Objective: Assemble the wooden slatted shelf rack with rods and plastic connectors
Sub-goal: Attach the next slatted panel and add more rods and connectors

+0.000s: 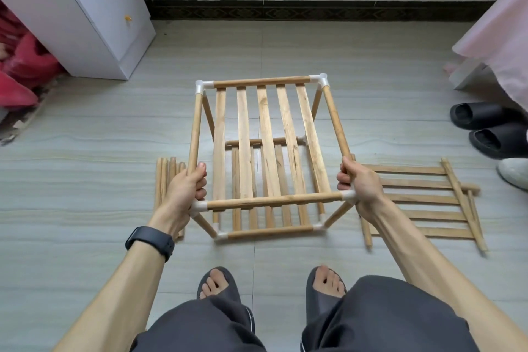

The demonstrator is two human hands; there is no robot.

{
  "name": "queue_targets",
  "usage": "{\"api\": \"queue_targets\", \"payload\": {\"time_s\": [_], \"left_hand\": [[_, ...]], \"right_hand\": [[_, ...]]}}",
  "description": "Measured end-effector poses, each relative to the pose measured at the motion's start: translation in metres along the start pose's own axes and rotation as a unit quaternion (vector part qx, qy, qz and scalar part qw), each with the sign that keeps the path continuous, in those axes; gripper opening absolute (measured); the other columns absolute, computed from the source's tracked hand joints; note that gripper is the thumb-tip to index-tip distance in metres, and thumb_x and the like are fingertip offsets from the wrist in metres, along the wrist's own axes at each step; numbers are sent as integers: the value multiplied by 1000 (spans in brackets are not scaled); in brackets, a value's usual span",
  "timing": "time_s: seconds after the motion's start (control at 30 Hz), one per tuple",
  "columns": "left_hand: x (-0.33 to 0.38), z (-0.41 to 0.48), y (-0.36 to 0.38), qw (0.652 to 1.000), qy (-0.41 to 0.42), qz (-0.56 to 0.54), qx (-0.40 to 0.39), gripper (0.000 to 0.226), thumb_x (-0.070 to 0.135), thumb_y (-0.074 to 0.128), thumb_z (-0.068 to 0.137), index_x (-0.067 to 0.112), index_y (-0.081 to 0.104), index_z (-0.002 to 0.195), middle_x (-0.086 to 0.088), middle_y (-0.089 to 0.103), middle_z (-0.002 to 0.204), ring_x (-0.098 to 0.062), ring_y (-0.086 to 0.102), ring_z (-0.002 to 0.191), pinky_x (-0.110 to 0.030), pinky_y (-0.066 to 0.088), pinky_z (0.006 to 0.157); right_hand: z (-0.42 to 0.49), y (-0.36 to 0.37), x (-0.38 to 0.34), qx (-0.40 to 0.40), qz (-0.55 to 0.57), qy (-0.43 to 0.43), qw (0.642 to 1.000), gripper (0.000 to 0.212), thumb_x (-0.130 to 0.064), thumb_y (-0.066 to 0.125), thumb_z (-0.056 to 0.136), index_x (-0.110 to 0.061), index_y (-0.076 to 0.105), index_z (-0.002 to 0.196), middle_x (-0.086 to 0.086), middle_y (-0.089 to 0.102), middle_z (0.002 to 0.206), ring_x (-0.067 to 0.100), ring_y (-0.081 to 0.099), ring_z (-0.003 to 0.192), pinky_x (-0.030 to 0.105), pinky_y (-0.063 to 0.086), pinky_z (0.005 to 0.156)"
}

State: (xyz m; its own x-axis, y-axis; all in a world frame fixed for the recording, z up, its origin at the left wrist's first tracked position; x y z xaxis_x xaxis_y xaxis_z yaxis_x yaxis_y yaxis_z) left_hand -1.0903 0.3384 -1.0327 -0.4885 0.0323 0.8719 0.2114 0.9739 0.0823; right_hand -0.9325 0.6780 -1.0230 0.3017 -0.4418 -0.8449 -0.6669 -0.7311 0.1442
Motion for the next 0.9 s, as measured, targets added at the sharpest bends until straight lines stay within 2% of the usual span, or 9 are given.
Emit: {"api": "queue_targets", "payload": {"time_s": [0.17, 0.27, 0.33, 0.4, 0.5, 0.6, 0.7, 0.8, 0.9], "left_hand": [[16, 20, 5, 1000, 16, 23, 1, 22, 28, 56, 104, 20, 53, 83, 12, 38, 58, -2, 31, 47, -13, 31, 41], [17, 21, 7, 998, 22, 67, -2, 22, 30, 54, 104, 18, 52, 86, 9, 39, 63, -3, 34, 48, -15, 33, 43], [18, 18, 6, 990, 25, 135, -17, 22, 33, 53, 104, 15, 53, 92, 5, 43, 70, -4, 40, 52, -17, 38, 47], [29, 23, 1, 973, 29, 227, -12, 28, 43, 56, 101, 15, 57, 103, 0, 56, 83, -9, 52, 62, -23, 44, 54], [61, 43, -4, 962, 43, 268, 38, 34, 55, 51, 100, 23, 56, 113, -1, 67, 97, -16, 62, 73, -28, 47, 61], [76, 66, 11, 960, 41, 274, 40, 35, 52, 35, 105, 24, 53, 116, 1, 66, 91, -14, 58, 67, -29, 47, 59], [68, 81, 20, 981, 31, 189, 36, 38, 48, 27, 108, 21, 52, 116, 3, 50, 69, -8, 42, 49, -25, 40, 47], [57, 91, 21, 988, 21, 147, 32, 38, 48, 28, 107, 18, 51, 109, 10, 40, 54, -6, 35, 40, -24, 37, 41], [52, 92, 21, 990, 24, 135, 34, 37, 49, 29, 107, 19, 50, 104, 7, 39, 59, -5, 35, 40, -24, 37, 41]], "right_hand": [[14, 4, -6, 4, -27, -29, 999, 29, -25, 46, 109, -19, 42, 80, -6, 36, 66, 5, 35, 55, 17, 32, 47], [19, 0, -8, -29, -143, -45, 988, 31, -34, 43, 109, -19, 43, 82, -4, 39, 65, 8, 37, 56, 22, 35, 53], [24, -4, -10, -60, -227, -37, 971, 32, -39, 44, 108, -13, 52, 90, 0, 48, 72, 12, 44, 62, 28, 39, 61], [35, -5, -22, -60, -277, -33, 958, 33, -45, 49, 105, -14, 59, 106, 2, 63, 87, 19, 58, 73, 35, 44, 69], [61, 7, -53, -31, -307, -53, 950, 31, -51, 50, 103, -22, 56, 112, 1, 70, 104, 22, 68, 84, 36, 49, 67], [86, 31, -69, -16, -263, -29, 964, 32, -44, 43, 107, -17, 51, 120, 6, 68, 107, 20, 62, 71, 33, 52, 57], [98, 41, -68, 6, -275, -12, 961, 30, -41, 34, 108, -15, 47, 116, 6, 56, 93, 13, 40, 52, 23, 39, 39], [105, 37, -65, 22, -325, -33, 945, 29, -40, 29, 108, -15, 43, 106, 5, 46, 84, 12, 34, 52, 23, 30, 37], [108, 34, -65, 38, -350, -49, 935, 32, -41, 28, 107, -14, 43, 106, 6, 48, 85, 15, 37, 55, 26, 33, 40]]}}
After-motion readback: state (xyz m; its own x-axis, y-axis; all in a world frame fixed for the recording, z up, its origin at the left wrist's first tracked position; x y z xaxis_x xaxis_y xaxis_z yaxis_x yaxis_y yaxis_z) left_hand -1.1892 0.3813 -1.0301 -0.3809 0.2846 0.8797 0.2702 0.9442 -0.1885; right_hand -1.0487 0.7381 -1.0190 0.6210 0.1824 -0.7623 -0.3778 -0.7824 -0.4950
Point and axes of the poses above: each hand's wrist, its own z-axis towards the middle knuckle, its own y-axis out of the palm, x = y × z, the point moved 8 cm from there along z, towards the middle knuckle
